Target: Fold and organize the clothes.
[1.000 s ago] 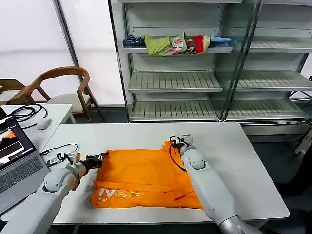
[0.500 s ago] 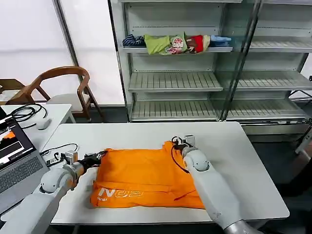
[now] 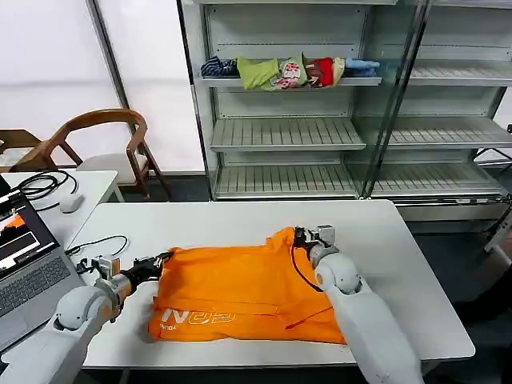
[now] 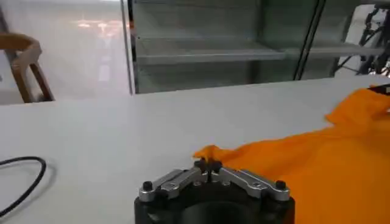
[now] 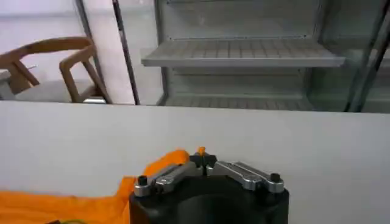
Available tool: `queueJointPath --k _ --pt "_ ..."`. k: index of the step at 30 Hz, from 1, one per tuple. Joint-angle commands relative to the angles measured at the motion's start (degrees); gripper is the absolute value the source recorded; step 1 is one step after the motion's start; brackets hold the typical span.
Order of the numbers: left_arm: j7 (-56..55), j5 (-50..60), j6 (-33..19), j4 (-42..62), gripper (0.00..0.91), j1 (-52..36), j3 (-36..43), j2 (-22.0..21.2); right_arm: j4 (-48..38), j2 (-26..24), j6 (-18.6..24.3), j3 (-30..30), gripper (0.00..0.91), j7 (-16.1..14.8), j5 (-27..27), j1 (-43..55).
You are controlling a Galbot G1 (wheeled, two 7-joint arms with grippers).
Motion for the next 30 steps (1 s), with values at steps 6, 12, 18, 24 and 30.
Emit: queueJointPath --k 6,12,18,24,30 --pt "0.1 0.1 -0.3 -8.4 0.01 10.1 -6.4 -0.4 14.0 -4.8 -0.1 2.2 0.0 0.0 1.0 -10.1" --pt "0.0 0.3 -0.4 -11.0 0.02 13.5 -9.2 -1.3 17.4 -6.2 0.3 3.5 0.0 -0.3 0.7 -15.4" --pt "0.1 0.8 -0.7 -12.3 0.02 16.1 -11.0 -2.2 19.5 -6.8 0.6 4.4 0.0 -0.6 0.4 -18.9" --pt "0.3 1.0 -0.7 -13.5 0.02 17.4 -11.6 -2.4 20.9 -8.0 0.7 5.0 0.0 -0.6 0.4 -20.5" --pt "0.4 0.9 -0.6 -14.0 0.02 17.9 -12.2 -2.1 21.5 -8.4 0.8 5.5 0.0 -0.8 0.3 -22.0"
